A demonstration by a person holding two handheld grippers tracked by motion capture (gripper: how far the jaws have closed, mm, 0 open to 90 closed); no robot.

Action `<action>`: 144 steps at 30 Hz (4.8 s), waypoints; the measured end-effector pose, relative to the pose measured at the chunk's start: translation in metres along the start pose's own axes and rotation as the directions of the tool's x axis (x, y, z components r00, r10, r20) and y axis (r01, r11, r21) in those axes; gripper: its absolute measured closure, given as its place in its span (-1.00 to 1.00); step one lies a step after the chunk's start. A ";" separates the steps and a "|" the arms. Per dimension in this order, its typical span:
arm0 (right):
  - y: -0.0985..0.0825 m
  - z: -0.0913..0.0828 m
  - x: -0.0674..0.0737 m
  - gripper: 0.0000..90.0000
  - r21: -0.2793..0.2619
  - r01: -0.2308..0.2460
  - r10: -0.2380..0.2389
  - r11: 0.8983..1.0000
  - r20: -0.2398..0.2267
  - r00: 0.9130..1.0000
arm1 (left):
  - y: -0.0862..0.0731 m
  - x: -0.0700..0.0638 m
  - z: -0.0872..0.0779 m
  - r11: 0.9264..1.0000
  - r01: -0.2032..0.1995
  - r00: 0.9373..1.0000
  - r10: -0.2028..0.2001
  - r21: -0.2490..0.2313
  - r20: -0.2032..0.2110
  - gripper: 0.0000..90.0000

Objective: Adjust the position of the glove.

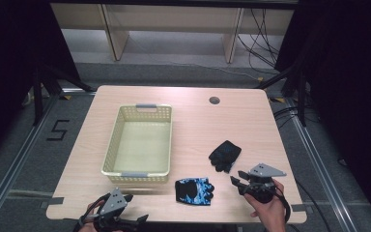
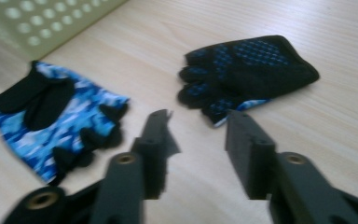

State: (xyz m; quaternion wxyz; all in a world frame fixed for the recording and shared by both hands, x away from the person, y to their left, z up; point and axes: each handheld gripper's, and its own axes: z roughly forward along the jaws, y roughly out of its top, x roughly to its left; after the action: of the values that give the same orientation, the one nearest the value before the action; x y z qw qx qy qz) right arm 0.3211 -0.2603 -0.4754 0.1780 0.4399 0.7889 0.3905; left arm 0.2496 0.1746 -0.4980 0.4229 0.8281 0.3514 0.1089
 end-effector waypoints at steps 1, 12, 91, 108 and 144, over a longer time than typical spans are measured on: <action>0.003 0.005 -0.002 0.11 0.034 -0.051 0.050 0.998 0.020 0.999 | 0.000 0.000 0.000 1.000 -0.006 1.000 0.006 0.001 0.002 -0.63; 0.038 0.022 -0.035 0.50 0.001 0.011 -0.011 1.000 0.081 0.997 | 0.000 0.002 0.000 1.000 -0.015 1.000 0.015 0.005 -0.010 -0.62; -0.014 -0.009 0.015 0.78 0.159 -0.065 0.050 0.985 0.098 0.994 | 0.000 -0.001 -0.002 1.000 -0.014 1.000 0.014 -0.002 0.009 -0.60; 0.009 0.008 0.041 0.69 0.098 0.048 -0.044 0.994 -0.045 0.998 | 0.000 0.001 -0.002 1.000 -0.017 1.000 0.017 -0.002 -0.008 -0.60; 0.002 0.042 0.108 1.00 0.287 0.290 -0.247 0.913 -0.177 0.953 | 0.000 -0.001 -0.003 1.000 -0.007 1.000 0.007 -0.015 -0.004 -0.60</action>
State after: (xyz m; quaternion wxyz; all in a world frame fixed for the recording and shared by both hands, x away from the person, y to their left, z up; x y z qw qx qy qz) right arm 0.2889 -0.1502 -0.4930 0.1044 0.3217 0.9036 0.2631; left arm 0.2476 0.1761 -0.4953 0.4282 0.8259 0.3484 0.1146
